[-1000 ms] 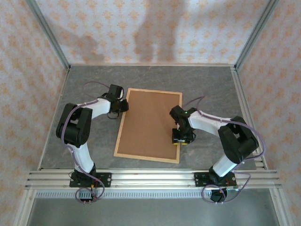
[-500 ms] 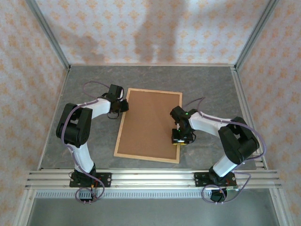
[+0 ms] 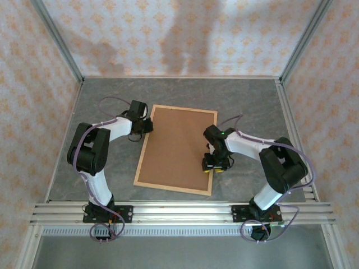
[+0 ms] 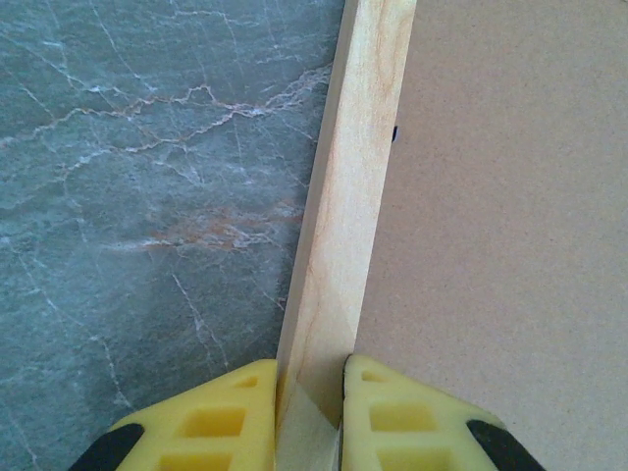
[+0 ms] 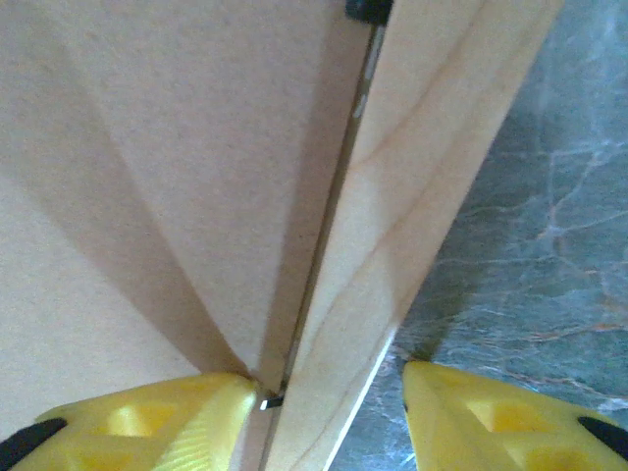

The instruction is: Put the photo into the frame

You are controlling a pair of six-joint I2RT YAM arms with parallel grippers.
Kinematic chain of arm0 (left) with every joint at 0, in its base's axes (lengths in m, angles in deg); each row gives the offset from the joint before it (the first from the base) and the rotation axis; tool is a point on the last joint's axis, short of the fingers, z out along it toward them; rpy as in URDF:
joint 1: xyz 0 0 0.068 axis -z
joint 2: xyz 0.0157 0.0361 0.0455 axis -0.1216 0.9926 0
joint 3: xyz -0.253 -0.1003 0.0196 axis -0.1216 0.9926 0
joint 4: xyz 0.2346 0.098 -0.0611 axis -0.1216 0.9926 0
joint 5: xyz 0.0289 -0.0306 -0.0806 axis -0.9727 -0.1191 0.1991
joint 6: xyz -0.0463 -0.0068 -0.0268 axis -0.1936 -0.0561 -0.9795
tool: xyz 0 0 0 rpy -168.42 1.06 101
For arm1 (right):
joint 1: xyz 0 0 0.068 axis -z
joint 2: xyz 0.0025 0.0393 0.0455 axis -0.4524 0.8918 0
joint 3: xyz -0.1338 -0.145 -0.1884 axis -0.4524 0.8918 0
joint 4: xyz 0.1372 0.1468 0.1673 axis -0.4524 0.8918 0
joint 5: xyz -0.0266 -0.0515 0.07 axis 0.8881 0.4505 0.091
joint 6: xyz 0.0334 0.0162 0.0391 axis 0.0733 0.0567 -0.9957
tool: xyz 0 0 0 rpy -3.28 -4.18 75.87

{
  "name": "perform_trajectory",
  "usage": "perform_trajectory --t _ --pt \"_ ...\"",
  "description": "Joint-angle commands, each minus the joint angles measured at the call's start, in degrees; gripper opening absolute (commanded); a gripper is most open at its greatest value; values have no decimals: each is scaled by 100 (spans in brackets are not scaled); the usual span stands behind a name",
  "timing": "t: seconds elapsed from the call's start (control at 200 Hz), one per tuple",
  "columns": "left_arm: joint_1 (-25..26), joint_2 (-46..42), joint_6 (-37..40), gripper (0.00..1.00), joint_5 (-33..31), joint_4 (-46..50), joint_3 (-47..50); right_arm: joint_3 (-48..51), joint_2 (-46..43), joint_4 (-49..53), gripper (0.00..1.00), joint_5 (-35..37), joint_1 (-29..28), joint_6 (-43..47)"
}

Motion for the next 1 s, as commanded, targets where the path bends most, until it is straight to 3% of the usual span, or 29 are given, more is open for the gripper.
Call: perform_trajectory --t 0.0,0.255,0.571,0.801,0.996 --pt "142 242 -86 17 175 521 175 -137 -155 -471 54 63 126 145" --pt "142 233 -84 17 162 541 184 -249 -487 -180 57 735 706 54" --pt "142 198 -82 17 159 539 193 -640 160 -1190 56 424 1157 -511" --pt "139 119 -87 17 139 546 218 -854 641 -1345 46 596 1251 -522" --pt "141 67 -94 17 140 542 234 -927 805 -1312 30 735 1249 -352"
